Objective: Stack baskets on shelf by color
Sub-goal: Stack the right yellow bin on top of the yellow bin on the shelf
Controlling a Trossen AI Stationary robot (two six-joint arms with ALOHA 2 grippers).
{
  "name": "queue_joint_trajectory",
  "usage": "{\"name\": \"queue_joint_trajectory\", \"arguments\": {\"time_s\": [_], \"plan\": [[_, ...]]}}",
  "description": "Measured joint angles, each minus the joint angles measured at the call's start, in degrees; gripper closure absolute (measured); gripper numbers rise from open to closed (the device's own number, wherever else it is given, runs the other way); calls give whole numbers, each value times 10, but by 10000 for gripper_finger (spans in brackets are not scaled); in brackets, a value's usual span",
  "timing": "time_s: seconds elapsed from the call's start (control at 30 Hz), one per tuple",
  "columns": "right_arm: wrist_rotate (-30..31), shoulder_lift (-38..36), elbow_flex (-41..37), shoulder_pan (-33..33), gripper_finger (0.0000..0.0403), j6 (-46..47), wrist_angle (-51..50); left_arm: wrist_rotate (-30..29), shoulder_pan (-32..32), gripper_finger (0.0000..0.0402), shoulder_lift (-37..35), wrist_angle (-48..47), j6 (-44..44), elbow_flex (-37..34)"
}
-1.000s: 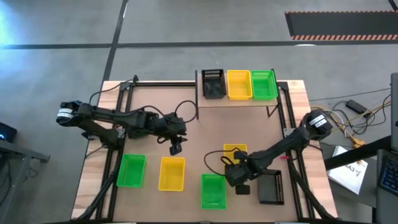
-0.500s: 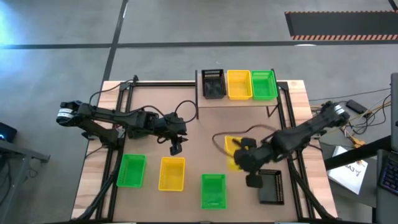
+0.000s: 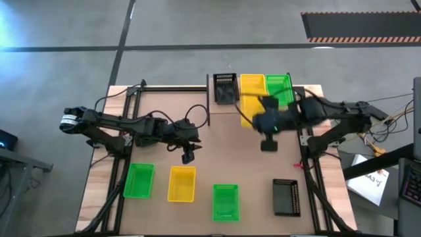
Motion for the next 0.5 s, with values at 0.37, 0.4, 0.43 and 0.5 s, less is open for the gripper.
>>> {"name": "queue_joint_trajectory", "arguments": {"time_s": [0.37, 0.4, 0.43, 0.5], "plan": [[19, 49, -1, -214, 394, -267, 10, -8, 0, 295, 0, 20, -4, 0], [9, 55, -2, -229, 394, -281, 10, -8, 0, 295, 0, 21, -11, 0], [-4, 60, -2, -243, 394, -292, 10, -9, 0, 295, 0, 21, -15, 0], [-32, 72, -2, -268, 394, -296, 10, -9, 0, 295, 0, 20, -16, 0]]}}
